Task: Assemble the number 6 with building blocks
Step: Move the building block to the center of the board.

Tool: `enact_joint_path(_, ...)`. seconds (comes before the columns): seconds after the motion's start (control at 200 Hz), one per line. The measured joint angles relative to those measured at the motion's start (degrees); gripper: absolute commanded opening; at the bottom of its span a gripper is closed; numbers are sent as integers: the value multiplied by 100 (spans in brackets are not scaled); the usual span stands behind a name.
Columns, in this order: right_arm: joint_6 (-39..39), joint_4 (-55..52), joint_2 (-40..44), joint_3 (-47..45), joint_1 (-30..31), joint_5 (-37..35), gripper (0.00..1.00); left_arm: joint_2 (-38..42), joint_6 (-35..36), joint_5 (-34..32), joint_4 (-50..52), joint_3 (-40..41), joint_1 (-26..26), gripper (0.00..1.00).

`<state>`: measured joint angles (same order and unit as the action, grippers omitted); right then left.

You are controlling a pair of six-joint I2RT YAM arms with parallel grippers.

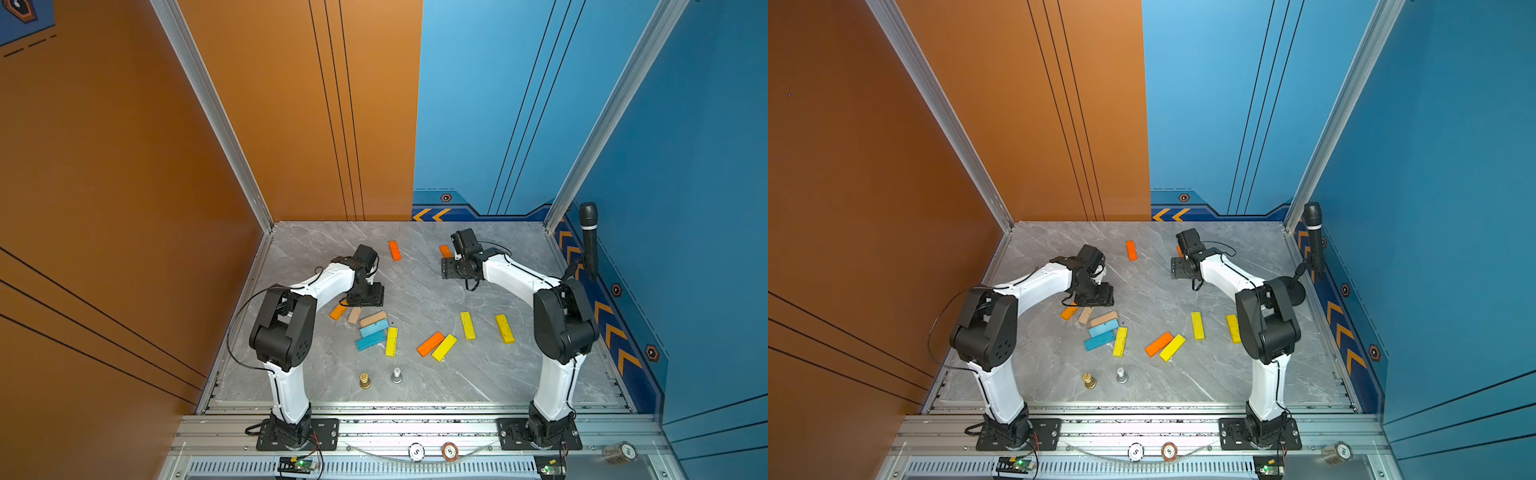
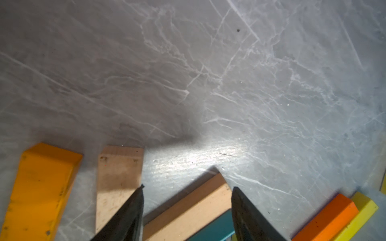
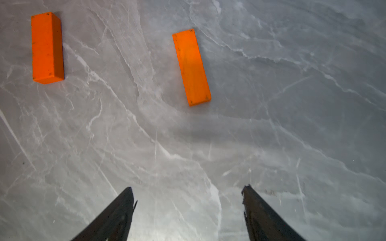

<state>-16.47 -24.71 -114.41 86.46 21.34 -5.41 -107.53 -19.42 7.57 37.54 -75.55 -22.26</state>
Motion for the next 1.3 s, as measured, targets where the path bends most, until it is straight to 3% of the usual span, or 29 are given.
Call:
enact_joint_path(0.28, 319, -369, -1268, 1329, -179, 201, 82, -94, -116, -17, -28, 0, -518, 66)
enact_joint_path(0.481, 387, -514, -1587, 1759, -328, 245, 82, -273, -417, 398, -374, 15, -798, 64)
enact_joint_path(0.771, 428, -586, -1825, 2225, -433, 317, 78, -295, -619, 741, -682, 116, -737, 62)
enact_joint_path(0.991, 494, -662, -2391, 2715, -431, 398, 64, -319, -533, 278, -501, 116, -535, 59)
enact_joint_path(1.302, 507, -791, -2428, 2848, -444, 564, 42, -507, -177, -776, -131, -149, -411, 57)
